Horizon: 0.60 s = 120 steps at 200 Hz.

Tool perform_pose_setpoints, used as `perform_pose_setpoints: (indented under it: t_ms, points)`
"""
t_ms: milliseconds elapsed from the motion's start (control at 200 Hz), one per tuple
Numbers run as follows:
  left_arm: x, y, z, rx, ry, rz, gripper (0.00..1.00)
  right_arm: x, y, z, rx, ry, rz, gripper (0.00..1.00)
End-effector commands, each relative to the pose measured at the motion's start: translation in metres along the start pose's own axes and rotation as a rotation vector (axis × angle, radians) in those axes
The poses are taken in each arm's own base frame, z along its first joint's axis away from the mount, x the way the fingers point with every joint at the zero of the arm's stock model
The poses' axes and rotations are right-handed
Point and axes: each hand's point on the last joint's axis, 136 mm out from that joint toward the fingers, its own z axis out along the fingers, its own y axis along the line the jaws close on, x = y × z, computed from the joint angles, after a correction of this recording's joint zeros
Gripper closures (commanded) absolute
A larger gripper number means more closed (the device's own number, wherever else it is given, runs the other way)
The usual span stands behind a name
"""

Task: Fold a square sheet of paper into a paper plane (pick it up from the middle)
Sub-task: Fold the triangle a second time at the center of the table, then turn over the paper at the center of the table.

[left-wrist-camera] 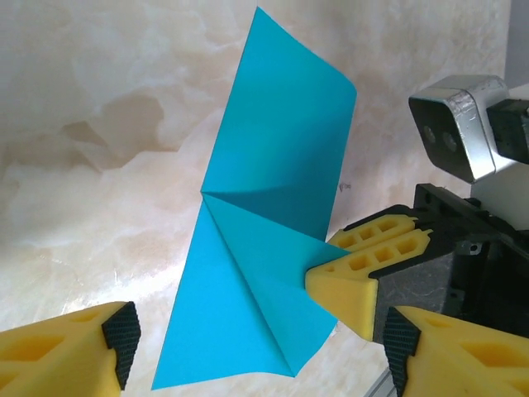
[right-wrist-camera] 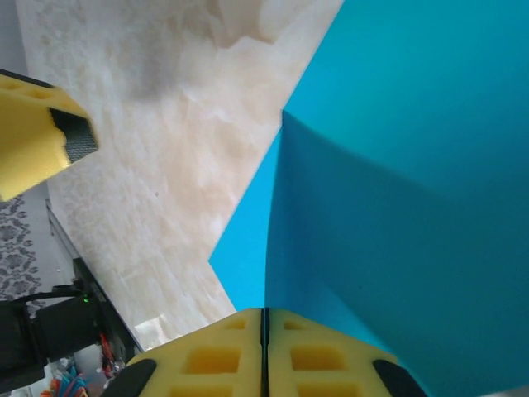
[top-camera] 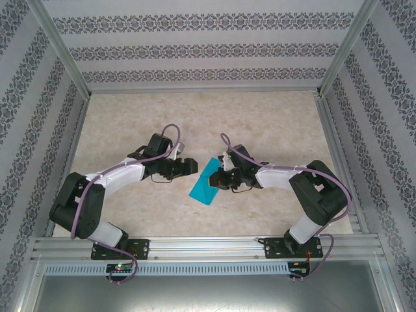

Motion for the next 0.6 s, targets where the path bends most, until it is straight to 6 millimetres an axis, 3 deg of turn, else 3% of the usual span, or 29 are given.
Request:
perform_pose_setpoints:
  t_ms: [0, 190, 340, 595]
  points:
    - [-0.02, -0.02, -0.015, 0.105, -0.136, -0.01, 0.12, -0.009, 0.022, -0.008, -0.083, -0.026, -0.039, 0.96]
    - [-0.025, -0.037, -0.03, 0.215, -0.22, -0.034, 0.11, -0.02, 0.045, -0.027, -0.186, -0.061, -0.051, 1.0]
    - [-0.03, -0.05, -0.044, 0.312, -0.307, -0.067, 0.02, -0.028, 0.065, -0.054, -0.26, -0.095, -0.076, 1.0]
    - [-0.04, -0.08, -0.057, 0.465, -0.323, -0.097, 0.0, -0.038, 0.1, -0.095, -0.368, -0.165, -0.13, 1.0]
